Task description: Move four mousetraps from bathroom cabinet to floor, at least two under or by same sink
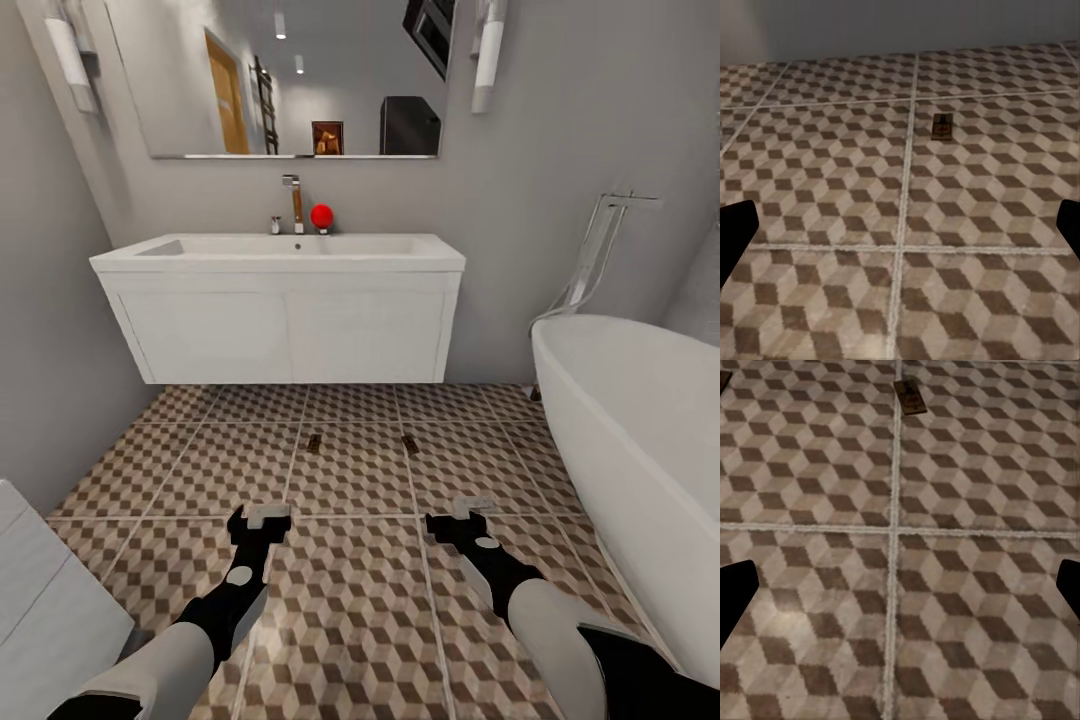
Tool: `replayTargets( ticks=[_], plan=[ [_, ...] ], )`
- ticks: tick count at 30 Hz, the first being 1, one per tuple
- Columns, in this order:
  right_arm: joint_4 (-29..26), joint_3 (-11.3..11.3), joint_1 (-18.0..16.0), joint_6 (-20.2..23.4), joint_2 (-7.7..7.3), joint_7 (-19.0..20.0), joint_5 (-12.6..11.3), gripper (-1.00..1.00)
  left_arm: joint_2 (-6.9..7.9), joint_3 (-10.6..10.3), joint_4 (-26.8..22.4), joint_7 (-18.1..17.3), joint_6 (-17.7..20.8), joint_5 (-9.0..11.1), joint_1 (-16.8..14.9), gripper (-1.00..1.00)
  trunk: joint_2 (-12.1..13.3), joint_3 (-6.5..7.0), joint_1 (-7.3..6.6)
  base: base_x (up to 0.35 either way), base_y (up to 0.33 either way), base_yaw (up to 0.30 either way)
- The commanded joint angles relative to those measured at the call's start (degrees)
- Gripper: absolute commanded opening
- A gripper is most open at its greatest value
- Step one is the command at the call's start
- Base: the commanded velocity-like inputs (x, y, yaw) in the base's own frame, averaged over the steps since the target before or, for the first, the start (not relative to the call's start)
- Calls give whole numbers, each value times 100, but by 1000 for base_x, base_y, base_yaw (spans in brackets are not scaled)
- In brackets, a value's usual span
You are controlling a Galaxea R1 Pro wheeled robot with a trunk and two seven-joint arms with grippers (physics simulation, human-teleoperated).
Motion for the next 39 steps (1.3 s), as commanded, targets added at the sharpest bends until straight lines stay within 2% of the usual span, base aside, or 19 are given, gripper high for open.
replayTargets(
  ticks=[1, 16, 26, 39],
  plan=[
    [13, -44, -4, -19, 4, -17, 62, 100, 2, -31, 6, 58, -2, -47, -4, 100, 0, 18, -3, 0, 0, 0],
    [72, -37, -4, -15, -6, -17, 84, 100, 60, -26, 4, 42, 63, -30, -4, 100, 20, 350, -42, 0, 0, 0],
    [72, -46, -4, -11, -34, -59, 52, 100, 189, -19, -26, 0, 489, -41, -4, 100, 33, 572, -68, 0, 0, 0],
    [72, -45, -4, -10, -74, -656, 44, 100, 501, -16, -296, -584, 1028, -25, -4, 100, 51, 860, -101, 0, 0, 0]
  ],
)
